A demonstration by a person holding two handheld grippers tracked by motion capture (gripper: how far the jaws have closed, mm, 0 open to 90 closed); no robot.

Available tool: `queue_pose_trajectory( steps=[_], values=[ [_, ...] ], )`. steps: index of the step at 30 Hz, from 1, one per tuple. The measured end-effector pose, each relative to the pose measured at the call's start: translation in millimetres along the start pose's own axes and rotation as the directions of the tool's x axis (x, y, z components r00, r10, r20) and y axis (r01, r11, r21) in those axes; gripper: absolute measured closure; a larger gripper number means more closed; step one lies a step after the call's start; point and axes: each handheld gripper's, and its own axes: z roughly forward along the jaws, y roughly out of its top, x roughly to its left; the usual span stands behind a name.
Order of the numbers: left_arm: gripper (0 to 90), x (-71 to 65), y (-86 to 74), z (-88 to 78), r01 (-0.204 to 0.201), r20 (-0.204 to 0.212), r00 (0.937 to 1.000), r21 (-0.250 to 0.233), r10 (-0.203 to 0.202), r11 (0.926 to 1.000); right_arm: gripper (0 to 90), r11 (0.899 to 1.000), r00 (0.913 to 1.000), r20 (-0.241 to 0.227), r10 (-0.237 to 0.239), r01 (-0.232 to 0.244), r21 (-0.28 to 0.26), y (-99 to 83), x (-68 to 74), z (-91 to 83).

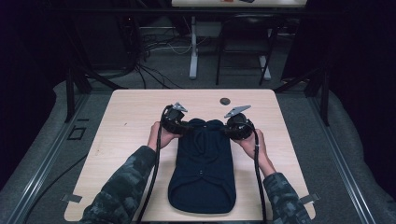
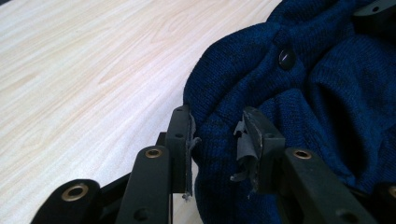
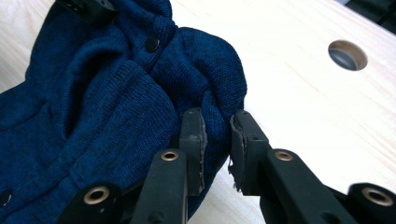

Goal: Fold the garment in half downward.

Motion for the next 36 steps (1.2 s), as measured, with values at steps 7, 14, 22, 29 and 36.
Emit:
queue_pose_trajectory(
  steps=[7,14,22,29,36],
  values=[
    [66.8,-3.5,2.0,-7.9,-0.008,-0.007,0.9999,-0.037,0.008,0.9993,76.0,0.999,0.9997,0.01,-0.021,0.022,-0.03,3.3,3.8,-13.7],
    [65.0,-8.0,5.3,-15.9,-0.025,-0.009,0.9996,-0.033,0.025,0.9991,75.8,0.998,0.999,0.015,-0.042,0.043,-0.053,5.5,8.2,-24.0],
    [64.5,-12.3,8.9,-23.2,-0.056,-0.001,0.9985,-0.009,0.056,0.9984,75.6,0.996,0.9986,0.003,-0.052,0.053,-0.078,5.5,9.7,-33.3],
    [66.7,-16.5,10.7,-30.0,-0.09,-0.005,0.996,-0.035,0.09,0.9953,74.9,0.994,0.9985,-0.005,-0.054,0.053,-0.099,4.0,8.8,-40.4],
    [68.1,-25.2,13.6,-40.0,-0.129,-0.023,0.9916,-0.093,0.127,0.9873,73.7,0.993,0.9987,-0.025,-0.045,0.042,-0.107,1.4,5.8,-48.4]
  ],
)
